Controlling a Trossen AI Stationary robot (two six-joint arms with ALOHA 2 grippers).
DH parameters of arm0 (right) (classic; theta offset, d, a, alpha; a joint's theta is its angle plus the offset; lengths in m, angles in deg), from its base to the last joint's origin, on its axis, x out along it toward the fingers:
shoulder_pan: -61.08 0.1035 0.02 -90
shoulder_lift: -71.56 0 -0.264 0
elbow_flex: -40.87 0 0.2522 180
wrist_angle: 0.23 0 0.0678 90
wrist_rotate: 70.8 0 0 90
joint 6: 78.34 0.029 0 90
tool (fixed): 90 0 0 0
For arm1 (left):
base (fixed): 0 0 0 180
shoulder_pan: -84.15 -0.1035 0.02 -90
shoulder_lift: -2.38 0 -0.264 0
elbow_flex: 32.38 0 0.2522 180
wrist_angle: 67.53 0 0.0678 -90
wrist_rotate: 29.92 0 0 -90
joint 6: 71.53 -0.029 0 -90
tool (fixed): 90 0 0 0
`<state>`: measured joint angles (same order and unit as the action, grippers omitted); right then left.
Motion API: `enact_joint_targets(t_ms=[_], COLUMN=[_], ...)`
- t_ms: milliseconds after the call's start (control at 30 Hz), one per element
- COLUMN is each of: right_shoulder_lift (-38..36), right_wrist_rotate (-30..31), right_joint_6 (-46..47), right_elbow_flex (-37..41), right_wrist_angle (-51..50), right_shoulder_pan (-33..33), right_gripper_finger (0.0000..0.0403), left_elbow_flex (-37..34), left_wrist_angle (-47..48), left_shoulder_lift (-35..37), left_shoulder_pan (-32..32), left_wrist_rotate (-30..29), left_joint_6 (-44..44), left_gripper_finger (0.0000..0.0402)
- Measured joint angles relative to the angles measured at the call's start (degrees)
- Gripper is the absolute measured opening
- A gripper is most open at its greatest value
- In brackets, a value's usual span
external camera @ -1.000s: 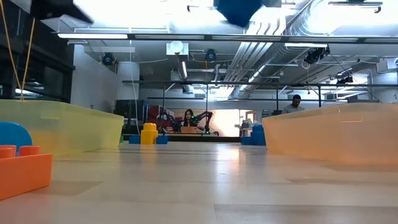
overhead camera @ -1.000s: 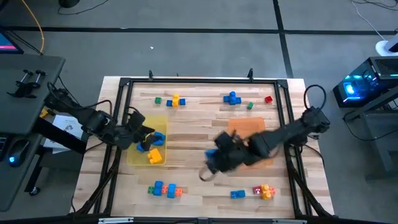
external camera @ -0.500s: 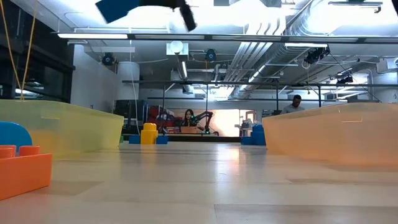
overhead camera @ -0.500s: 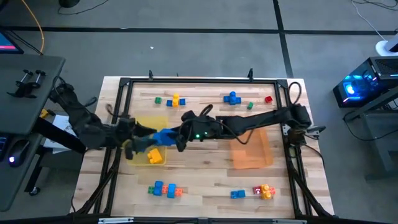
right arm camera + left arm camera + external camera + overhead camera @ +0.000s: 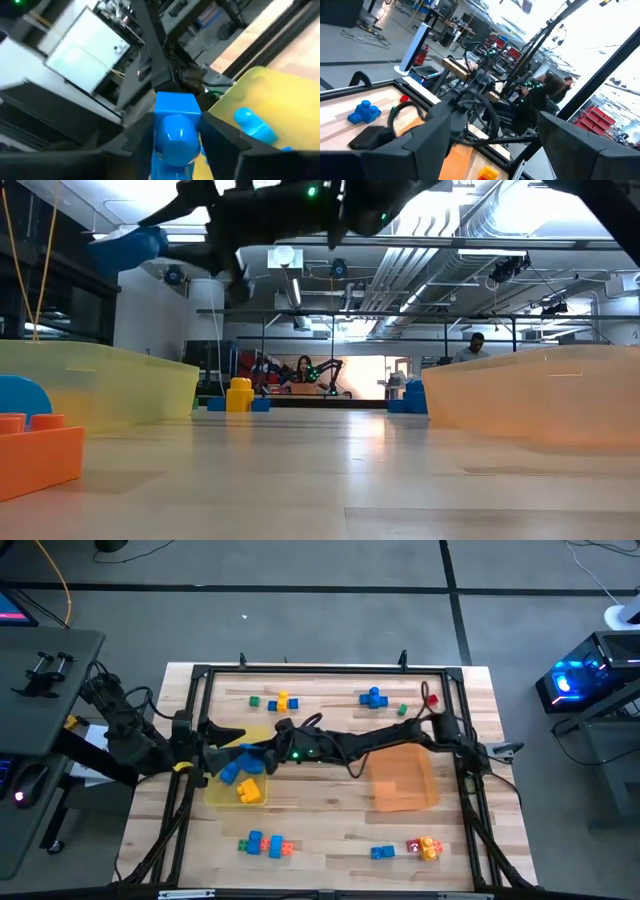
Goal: Sort blocks by size
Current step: Put the large blue game piece into the yellow bin, then put the large yellow game piece into the yellow bin
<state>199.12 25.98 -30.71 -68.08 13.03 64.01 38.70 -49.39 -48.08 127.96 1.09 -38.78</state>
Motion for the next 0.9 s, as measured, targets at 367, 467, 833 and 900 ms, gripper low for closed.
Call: enact_joint_targets(t_ms=[367, 467, 833, 900], right_shoulder_lift=[-0.09, -2.02, -20.12, -23.37], right_wrist_rotate=[-16.05, -23.03, -22.54, -17.4], right_joint_6=[6.46, 3.9, -23.19, -25.43], right_elbow_flex=[-1.17, -1.17, -1.19, -1.18], right_wrist_angle=[1.36, -0.13, -51.64, -61.55], right_shoulder_pan=[-5.3, -6.88, -2.5, 1.78], right_gripper_finger=[0.0233, 0.0235, 0.0236, 0.0236], left_elbow_flex=[0.0, 0.0, 0.0, -0.02], left_wrist_angle=[0.43, 0.94, 2.97, 3.19], left_shoulder_lift=[0.0, -0.02, -0.52, -0.46], left_shoulder_pan=[0.0, 0.0, 0.0, -0.3], left_wrist_rotate=[-0.21, -0.21, -0.23, -0.25], left_joint_6=[0.0, 0.0, 0.01, 0.02], left_gripper_finger=[0.0282, 0.0282, 0.0282, 0.0282])
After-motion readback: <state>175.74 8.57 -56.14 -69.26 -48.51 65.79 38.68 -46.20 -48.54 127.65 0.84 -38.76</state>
